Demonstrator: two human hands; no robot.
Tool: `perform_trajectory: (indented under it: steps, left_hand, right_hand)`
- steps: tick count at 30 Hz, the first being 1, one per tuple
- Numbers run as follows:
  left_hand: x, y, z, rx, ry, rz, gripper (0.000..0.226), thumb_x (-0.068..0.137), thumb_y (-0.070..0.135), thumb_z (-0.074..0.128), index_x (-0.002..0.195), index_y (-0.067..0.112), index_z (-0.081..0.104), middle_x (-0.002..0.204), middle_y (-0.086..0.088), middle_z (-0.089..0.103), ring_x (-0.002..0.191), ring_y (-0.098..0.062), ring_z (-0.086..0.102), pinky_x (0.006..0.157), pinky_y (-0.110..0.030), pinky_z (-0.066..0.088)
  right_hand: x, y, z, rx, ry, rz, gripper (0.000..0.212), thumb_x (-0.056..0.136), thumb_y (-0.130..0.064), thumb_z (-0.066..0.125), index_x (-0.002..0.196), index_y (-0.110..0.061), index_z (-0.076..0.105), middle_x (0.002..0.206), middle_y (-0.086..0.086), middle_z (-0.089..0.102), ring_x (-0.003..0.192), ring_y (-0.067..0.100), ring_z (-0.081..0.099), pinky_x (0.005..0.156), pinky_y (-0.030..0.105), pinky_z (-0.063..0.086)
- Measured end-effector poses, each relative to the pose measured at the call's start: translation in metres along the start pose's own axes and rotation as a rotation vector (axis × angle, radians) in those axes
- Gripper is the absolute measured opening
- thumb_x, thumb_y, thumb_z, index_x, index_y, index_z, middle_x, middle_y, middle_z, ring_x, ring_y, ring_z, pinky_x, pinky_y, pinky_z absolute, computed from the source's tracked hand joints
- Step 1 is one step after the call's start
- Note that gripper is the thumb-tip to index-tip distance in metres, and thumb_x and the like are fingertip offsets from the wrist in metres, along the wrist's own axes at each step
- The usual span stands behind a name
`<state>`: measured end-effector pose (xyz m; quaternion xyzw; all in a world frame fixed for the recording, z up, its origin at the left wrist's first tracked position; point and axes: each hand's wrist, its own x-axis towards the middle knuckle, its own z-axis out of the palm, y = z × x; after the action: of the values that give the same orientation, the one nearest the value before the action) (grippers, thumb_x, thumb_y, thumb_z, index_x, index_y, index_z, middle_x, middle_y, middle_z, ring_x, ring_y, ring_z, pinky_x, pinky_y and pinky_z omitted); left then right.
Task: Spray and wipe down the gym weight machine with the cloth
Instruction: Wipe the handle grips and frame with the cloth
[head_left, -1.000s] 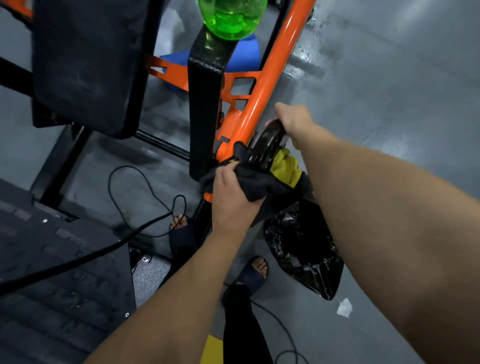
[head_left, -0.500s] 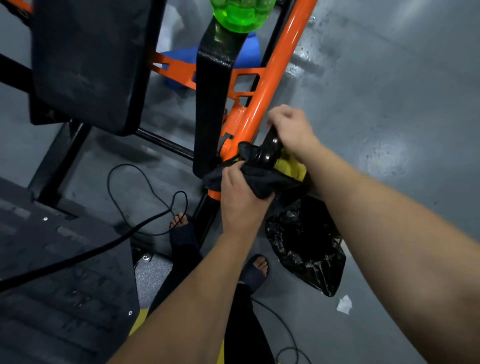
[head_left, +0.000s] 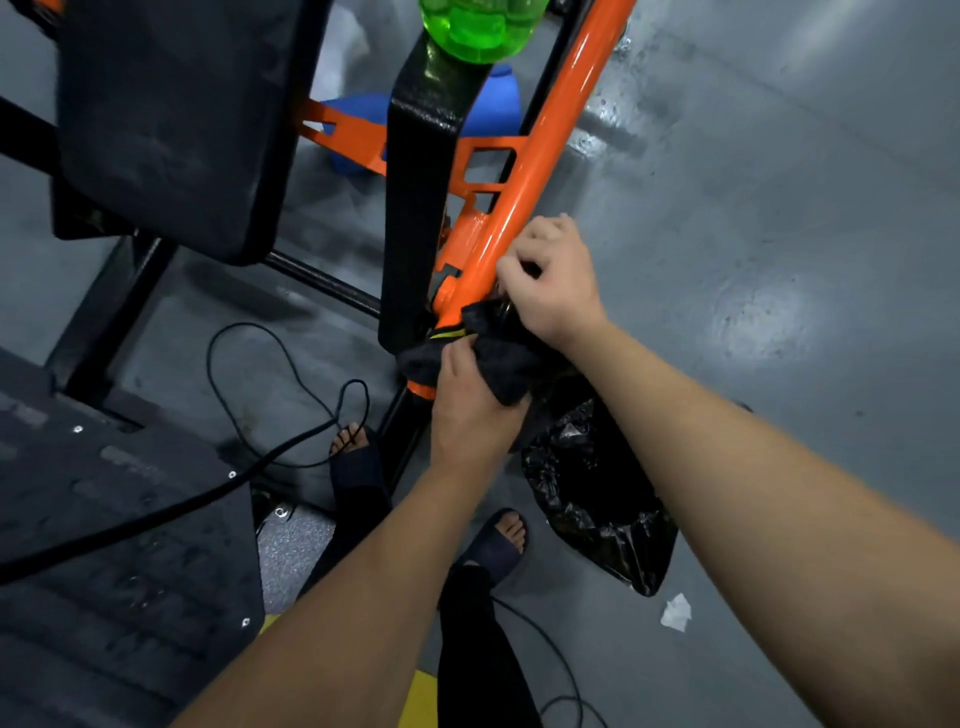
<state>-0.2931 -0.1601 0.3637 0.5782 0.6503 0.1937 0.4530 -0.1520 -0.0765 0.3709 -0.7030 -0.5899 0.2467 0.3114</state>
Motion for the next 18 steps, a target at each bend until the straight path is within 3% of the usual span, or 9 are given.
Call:
perform_trajectory:
  steps: [4, 7, 9, 12, 14, 16, 18]
  left_hand:
    - [0.002, 0.002, -0.003, -0.018, 0.017, -0.017, 0.067, 0.073, 0.027, 0.083, 0.130, 0.016, 0.050, 0.126, -0.001, 0.052, 0.121, -0.020, 0.053, 0.098, -0.040, 0.050]
    - [0.011, -0.001, -0.005, 0.014, 0.014, 0.019, 0.065, 0.073, 0.031, 0.082, 0.127, 0.017, 0.050, 0.123, -0.001, 0.055, 0.118, -0.021, 0.055, 0.095, -0.037, 0.050]
    - [0.009, -0.003, -0.005, 0.019, -0.006, 0.043, 0.064, 0.073, 0.029, 0.083, 0.127, 0.017, 0.050, 0.122, -0.001, 0.055, 0.117, -0.019, 0.055, 0.094, -0.035, 0.049]
    - [0.000, -0.009, -0.003, 0.009, 0.015, 0.042, 0.070, 0.073, 0.024, 0.086, 0.132, 0.012, 0.050, 0.126, -0.004, 0.054, 0.121, -0.022, 0.053, 0.098, -0.041, 0.049]
    - [-0.001, -0.016, 0.000, 0.029, 0.004, 0.058, 0.075, 0.071, 0.020, 0.087, 0.134, 0.008, 0.048, 0.128, -0.007, 0.053, 0.123, -0.025, 0.052, 0.098, -0.043, 0.049]
    - [-0.002, -0.018, 0.000, 0.031, -0.014, 0.068, 0.078, 0.069, 0.021, 0.088, 0.135, 0.009, 0.048, 0.129, -0.005, 0.052, 0.124, -0.023, 0.051, 0.099, -0.039, 0.047]
    - [-0.003, -0.018, 0.000, 0.004, -0.040, 0.047, 0.080, 0.069, 0.024, 0.088, 0.137, 0.012, 0.046, 0.131, 0.000, 0.050, 0.126, -0.017, 0.049, 0.101, -0.033, 0.046]
  right_hand:
    - [0.043, 0.012, -0.020, 0.247, -0.218, 0.605, 0.024, 0.082, -0.028, 0.058, 0.070, -0.014, 0.074, 0.067, -0.002, 0.069, 0.061, 0.011, 0.061, 0.061, 0.022, 0.046]
    - [0.065, 0.019, -0.023, 0.067, -0.235, 0.794, 0.024, 0.077, -0.024, 0.059, 0.087, -0.010, 0.075, 0.091, 0.010, 0.076, 0.073, 0.023, 0.064, 0.063, 0.027, 0.046]
    - [0.059, 0.012, -0.021, -0.116, -0.112, 0.623, 0.023, 0.088, -0.028, 0.052, 0.083, -0.017, 0.071, 0.094, 0.008, 0.071, 0.086, 0.027, 0.062, 0.074, 0.032, 0.047]
    - [-0.001, -0.010, -0.008, -0.171, -0.070, 0.039, 0.034, 0.091, -0.036, 0.047, 0.074, -0.015, 0.068, 0.087, 0.002, 0.068, 0.100, 0.025, 0.060, 0.100, 0.040, 0.041]
    - [-0.028, -0.006, 0.000, -0.188, -0.037, -0.183, 0.031, 0.087, -0.034, 0.055, 0.062, -0.016, 0.059, 0.079, -0.004, 0.059, 0.101, 0.025, 0.055, 0.105, 0.047, 0.035]
    - [-0.018, 0.000, -0.001, -0.126, -0.034, -0.174, 0.031, 0.082, -0.033, 0.058, 0.054, -0.022, 0.053, 0.070, -0.010, 0.053, 0.091, 0.024, 0.055, 0.096, 0.044, 0.040]
    - [0.007, 0.003, -0.004, -0.001, -0.107, -0.047, 0.033, 0.080, -0.034, 0.057, 0.049, -0.028, 0.047, 0.063, -0.014, 0.047, 0.076, 0.018, 0.054, 0.082, 0.035, 0.043]
